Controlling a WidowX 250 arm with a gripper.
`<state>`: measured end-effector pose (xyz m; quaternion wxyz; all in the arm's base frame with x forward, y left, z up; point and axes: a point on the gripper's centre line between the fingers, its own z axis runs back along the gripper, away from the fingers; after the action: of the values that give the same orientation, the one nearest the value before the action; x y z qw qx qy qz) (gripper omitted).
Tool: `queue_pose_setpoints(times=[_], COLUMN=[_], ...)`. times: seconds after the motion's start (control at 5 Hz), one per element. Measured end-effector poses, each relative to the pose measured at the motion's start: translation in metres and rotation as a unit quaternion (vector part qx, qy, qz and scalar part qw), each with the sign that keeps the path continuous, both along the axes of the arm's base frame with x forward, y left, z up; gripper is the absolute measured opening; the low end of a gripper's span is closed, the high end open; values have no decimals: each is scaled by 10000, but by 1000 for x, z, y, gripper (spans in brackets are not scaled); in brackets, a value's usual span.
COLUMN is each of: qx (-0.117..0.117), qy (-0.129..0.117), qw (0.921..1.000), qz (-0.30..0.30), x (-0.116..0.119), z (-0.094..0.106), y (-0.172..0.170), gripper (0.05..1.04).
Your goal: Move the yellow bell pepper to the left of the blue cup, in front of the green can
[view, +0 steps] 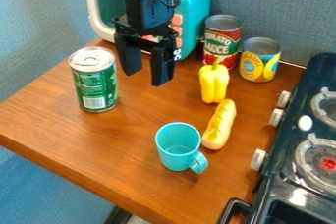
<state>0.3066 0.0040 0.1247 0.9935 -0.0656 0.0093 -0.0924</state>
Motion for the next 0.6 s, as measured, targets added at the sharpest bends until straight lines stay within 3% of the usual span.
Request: queue_pose_setpoints(times=[0.2,0.4,0.6], qx=[5,483,639], qy=[150,-102,-363], qw=[9999,9988,9973], qz=[27,48,-41], x=[-1,10,32], z=[-9,-6,2], y=[0,1,-13], gripper=[1001,1001,1001])
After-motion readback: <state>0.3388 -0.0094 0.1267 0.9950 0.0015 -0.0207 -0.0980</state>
